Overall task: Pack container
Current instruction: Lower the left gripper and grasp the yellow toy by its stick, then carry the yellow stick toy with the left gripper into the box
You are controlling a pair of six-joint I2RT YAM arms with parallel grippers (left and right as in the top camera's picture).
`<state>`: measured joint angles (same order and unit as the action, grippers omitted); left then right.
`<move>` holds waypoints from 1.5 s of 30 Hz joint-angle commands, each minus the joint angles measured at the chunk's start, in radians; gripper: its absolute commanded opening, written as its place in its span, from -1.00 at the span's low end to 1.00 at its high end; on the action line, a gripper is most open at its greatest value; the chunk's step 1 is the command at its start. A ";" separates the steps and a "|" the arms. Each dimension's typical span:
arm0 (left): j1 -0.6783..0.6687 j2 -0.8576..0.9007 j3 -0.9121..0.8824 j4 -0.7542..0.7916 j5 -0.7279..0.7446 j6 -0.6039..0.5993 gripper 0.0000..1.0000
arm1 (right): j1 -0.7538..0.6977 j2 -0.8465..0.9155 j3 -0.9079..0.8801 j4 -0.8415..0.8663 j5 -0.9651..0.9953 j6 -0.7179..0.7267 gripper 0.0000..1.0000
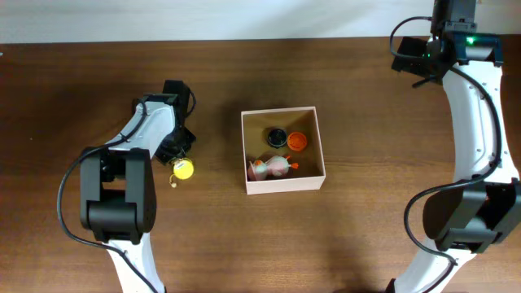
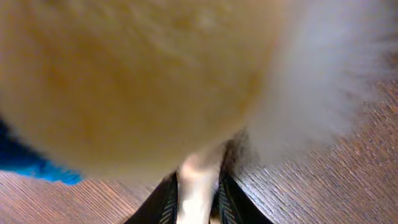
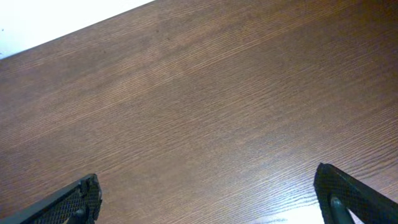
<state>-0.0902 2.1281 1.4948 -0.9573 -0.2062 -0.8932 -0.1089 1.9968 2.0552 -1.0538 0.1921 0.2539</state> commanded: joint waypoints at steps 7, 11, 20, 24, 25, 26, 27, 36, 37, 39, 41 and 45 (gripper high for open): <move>0.013 0.048 -0.052 -0.001 0.055 0.013 -0.88 | -0.003 0.005 0.011 0.000 -0.002 -0.004 0.97; 0.013 0.042 -0.029 -0.004 0.090 0.067 -0.90 | -0.003 0.005 0.011 0.000 -0.002 -0.004 0.98; 0.005 -0.016 0.167 -0.021 0.106 0.388 -0.90 | -0.003 0.005 0.011 0.000 -0.002 -0.004 0.98; -0.021 -0.033 0.303 -0.069 0.106 0.467 -0.91 | -0.003 0.005 0.011 0.000 -0.002 -0.004 0.98; -0.036 -0.035 0.353 -0.087 0.106 0.489 -0.90 | -0.003 0.005 0.011 0.000 -0.002 -0.004 0.98; -0.050 -0.036 0.393 -0.102 0.106 0.500 -0.91 | -0.003 0.005 0.011 0.000 -0.002 -0.004 0.98; -0.079 -0.036 0.453 -0.120 0.105 0.513 -0.91 | -0.003 0.005 0.011 0.000 -0.002 -0.004 0.98; -0.302 -0.036 0.639 -0.128 -0.025 0.639 -0.90 | -0.003 0.005 0.011 0.000 -0.002 -0.003 0.97; -0.329 -0.036 0.655 -0.128 -0.039 0.660 -0.90 | -0.003 0.005 0.011 0.000 -0.002 -0.004 0.98; -0.376 -0.036 0.674 -0.130 -0.051 0.664 -0.90 | -0.003 0.005 0.011 0.000 -0.002 -0.004 0.98; -0.409 -0.036 0.677 -0.135 -0.051 0.663 -0.90 | -0.003 0.005 0.011 0.000 -0.002 -0.003 0.98; -0.467 -0.036 0.677 -0.182 -0.049 0.547 -0.90 | -0.003 0.005 0.011 0.000 -0.002 -0.004 0.98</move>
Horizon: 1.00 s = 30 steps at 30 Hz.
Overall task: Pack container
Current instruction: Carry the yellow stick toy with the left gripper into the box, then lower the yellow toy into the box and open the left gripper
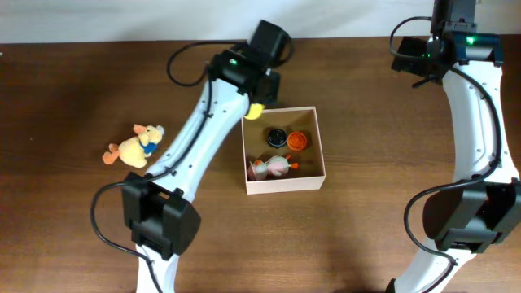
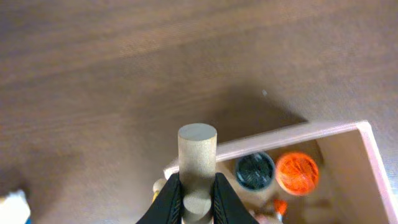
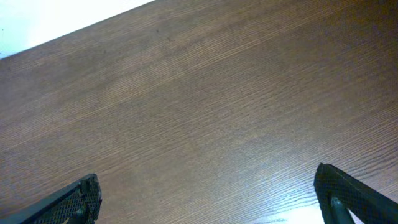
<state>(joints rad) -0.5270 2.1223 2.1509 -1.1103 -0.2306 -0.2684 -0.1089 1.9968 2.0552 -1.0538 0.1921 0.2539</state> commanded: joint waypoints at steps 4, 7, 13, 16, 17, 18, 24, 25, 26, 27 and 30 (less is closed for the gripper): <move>-0.084 -0.028 0.019 -0.097 -0.021 -0.153 -0.91 | -0.003 0.005 0.011 0.000 -0.002 -0.004 0.98; -0.123 -0.021 -0.004 -0.100 -0.021 -0.174 -0.90 | -0.003 0.005 0.011 0.000 -0.002 -0.003 0.98; -0.154 0.046 -0.009 -0.103 -0.021 -0.193 -0.92 | -0.003 0.005 0.011 0.000 -0.002 -0.004 0.97; -0.153 0.072 -0.010 -0.110 -0.021 -0.218 -0.94 | -0.003 0.005 0.011 0.000 -0.002 -0.003 0.97; -0.151 0.082 -0.010 -0.111 -0.023 -0.218 -0.95 | -0.003 0.005 0.011 0.000 -0.002 -0.003 0.98; -0.151 0.090 -0.010 -0.113 -0.030 -0.222 -0.95 | -0.003 0.005 0.011 0.000 -0.002 -0.004 0.97; -0.149 0.157 -0.013 -0.137 -0.073 -0.306 -0.95 | -0.003 0.005 0.011 0.000 -0.002 -0.004 0.98; -0.146 0.168 -0.013 -0.143 -0.073 -0.314 -0.95 | -0.003 0.005 0.011 0.000 -0.002 -0.004 0.98; -0.142 0.178 -0.013 -0.147 -0.073 -0.320 -0.95 | -0.003 0.005 0.011 0.000 -0.002 -0.003 0.98; -0.139 0.185 -0.013 -0.147 -0.074 -0.323 -0.95 | -0.003 0.005 0.011 0.000 -0.002 -0.003 0.97; -0.117 0.204 -0.013 -0.145 -0.074 -0.332 -0.95 | -0.003 0.005 0.011 0.000 -0.002 -0.004 0.98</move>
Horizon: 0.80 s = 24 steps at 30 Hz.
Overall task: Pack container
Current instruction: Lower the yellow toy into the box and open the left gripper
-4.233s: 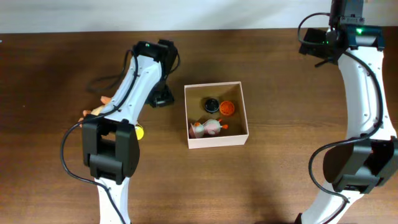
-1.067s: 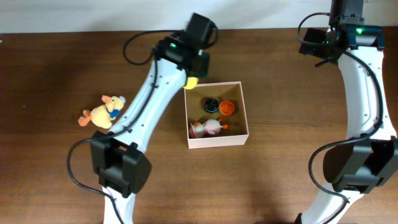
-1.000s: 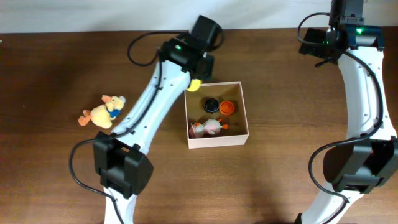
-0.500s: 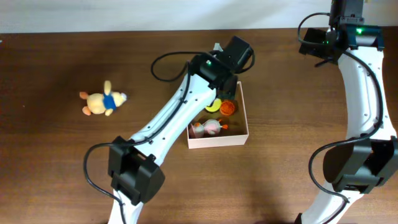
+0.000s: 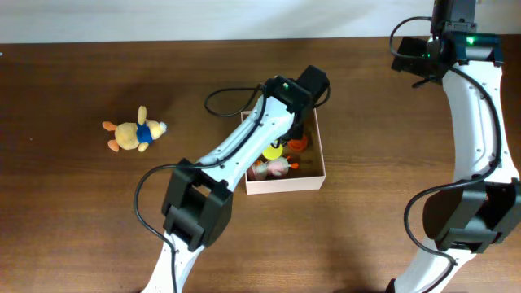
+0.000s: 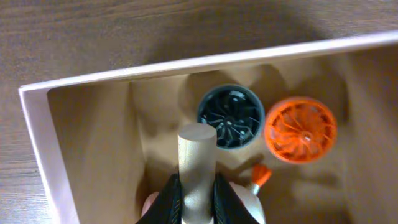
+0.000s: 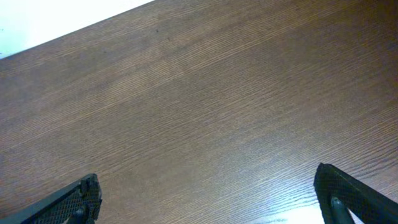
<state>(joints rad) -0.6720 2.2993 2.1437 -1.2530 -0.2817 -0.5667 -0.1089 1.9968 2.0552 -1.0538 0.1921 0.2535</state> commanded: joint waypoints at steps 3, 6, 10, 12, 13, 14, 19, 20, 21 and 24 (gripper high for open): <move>0.058 0.047 -0.008 -0.017 -0.022 -0.070 -0.95 | -0.003 0.005 0.011 0.000 -0.002 -0.003 0.98; 0.089 0.048 -0.016 -0.016 -0.022 -0.070 -0.96 | -0.003 0.005 0.011 0.000 -0.002 -0.003 0.98; 0.112 0.050 -0.017 -0.015 -0.021 -0.070 -0.96 | -0.003 0.005 0.011 0.000 -0.002 -0.003 0.97; 0.113 0.055 -0.017 -0.016 -0.022 -0.069 -0.96 | -0.003 0.005 0.011 0.000 -0.002 -0.003 0.98; 0.113 0.058 -0.017 -0.016 -0.021 -0.069 -0.96 | -0.003 0.005 0.011 0.000 -0.002 -0.003 0.98; 0.112 0.060 -0.017 -0.016 -0.021 -0.069 -0.96 | -0.003 0.005 0.011 0.000 -0.002 -0.003 0.98; 0.111 0.063 -0.018 -0.016 -0.021 -0.070 -0.96 | -0.003 0.005 0.011 0.000 -0.002 -0.003 0.98; 0.111 0.063 -0.018 -0.016 -0.021 -0.070 -0.95 | -0.003 0.005 0.011 0.000 -0.002 -0.003 0.98; 0.111 0.063 -0.018 -0.016 -0.021 -0.069 -0.85 | -0.003 0.005 0.011 0.000 -0.002 -0.003 0.97; 0.111 0.063 -0.018 -0.016 -0.022 -0.069 -0.19 | -0.003 0.005 0.011 0.000 -0.002 -0.003 0.98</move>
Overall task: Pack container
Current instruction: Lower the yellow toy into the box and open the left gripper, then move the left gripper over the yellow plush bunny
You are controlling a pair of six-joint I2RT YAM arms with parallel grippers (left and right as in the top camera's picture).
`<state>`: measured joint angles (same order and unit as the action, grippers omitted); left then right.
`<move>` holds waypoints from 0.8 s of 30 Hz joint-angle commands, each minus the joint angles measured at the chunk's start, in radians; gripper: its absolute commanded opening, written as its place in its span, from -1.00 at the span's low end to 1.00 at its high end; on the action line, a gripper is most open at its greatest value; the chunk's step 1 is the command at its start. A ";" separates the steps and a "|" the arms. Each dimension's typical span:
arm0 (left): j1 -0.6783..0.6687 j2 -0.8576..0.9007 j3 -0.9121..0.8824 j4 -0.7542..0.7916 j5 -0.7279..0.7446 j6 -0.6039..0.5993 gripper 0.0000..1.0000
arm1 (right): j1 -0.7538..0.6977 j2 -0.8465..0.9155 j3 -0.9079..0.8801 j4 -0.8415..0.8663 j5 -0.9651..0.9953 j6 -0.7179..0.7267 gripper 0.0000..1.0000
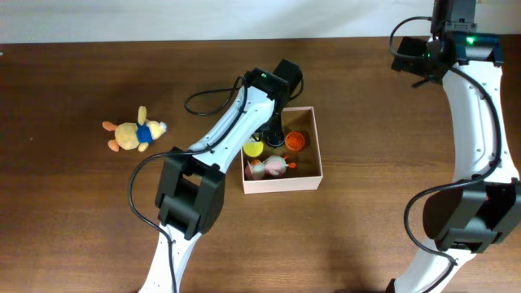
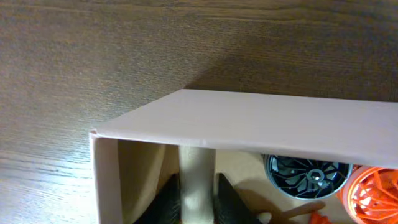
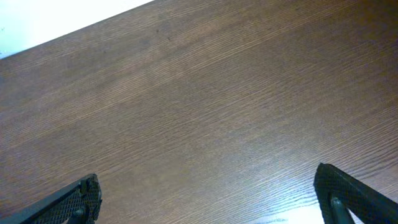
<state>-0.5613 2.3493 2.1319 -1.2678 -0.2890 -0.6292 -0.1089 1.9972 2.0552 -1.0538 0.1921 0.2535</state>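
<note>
The pale cardboard box (image 1: 319, 155) stands mid-table. My left gripper (image 1: 273, 135) is inside its back-left corner, shut on the wooden peg (image 2: 197, 177) of a toy with a yellow ball end (image 1: 254, 149). In the left wrist view the box's wall (image 2: 249, 118) crosses in front of the gripper (image 2: 197, 190) and hides the peg's top. A black wheel (image 2: 311, 177), an orange wheel (image 1: 295, 140) and a pink toy (image 1: 275, 167) lie in the box. My right gripper (image 3: 211, 202) is open over bare table at the back right.
A yellow plush animal with a blue scarf (image 1: 134, 133) lies on the table (image 1: 81, 228) to the left, well away from the box. My left arm reaches across the box's back-left side. The right arm stands along the right edge.
My left gripper has moved from over the middle of the box to its back-left corner and now sits lower, behind the wall, still holding the peg. The right arm is unchanged.
First my left gripper held the peg at the table's left, close against the plush. Then it was at the box's back-left corner with the toy, the plush left on the table. Then it was above the wheels inside the box, and now low in the corner.
</note>
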 commanded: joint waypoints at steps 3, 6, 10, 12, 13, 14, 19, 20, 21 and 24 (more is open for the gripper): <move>0.000 0.013 -0.006 -0.001 -0.014 -0.007 0.15 | -0.003 0.005 0.011 0.000 -0.002 -0.003 0.98; 0.001 0.013 -0.006 0.000 -0.014 -0.007 0.20 | -0.003 0.005 0.011 0.000 -0.002 -0.003 0.98; 0.002 0.012 0.006 -0.003 -0.011 -0.006 0.19 | -0.003 0.005 0.011 0.000 -0.002 -0.003 0.98; 0.000 0.011 0.043 -0.002 0.012 0.025 0.16 | -0.003 0.005 0.011 0.000 -0.002 -0.003 0.97; 0.000 0.011 0.060 -0.003 0.016 0.031 0.16 | -0.003 0.005 0.011 0.000 -0.002 -0.003 0.98; -0.001 0.010 0.085 -0.006 0.016 0.032 0.15 | -0.003 0.005 0.011 0.000 -0.002 -0.003 0.98; -0.014 0.010 0.223 -0.006 0.043 0.088 0.15 | -0.003 0.005 0.011 0.000 -0.002 -0.003 0.97; -0.019 0.010 0.245 -0.005 0.045 0.101 0.15 | -0.003 0.005 0.011 0.000 -0.002 -0.003 0.98; -0.023 0.010 0.273 -0.006 0.045 0.114 0.15 | -0.003 0.005 0.011 0.000 -0.002 -0.003 0.98; -0.008 0.010 0.350 -0.037 0.015 0.129 0.16 | -0.003 0.005 0.011 0.000 -0.002 -0.003 0.98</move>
<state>-0.5777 2.3497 2.4165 -1.2800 -0.2588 -0.5392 -0.1089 1.9972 2.0552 -1.0538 0.1921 0.2539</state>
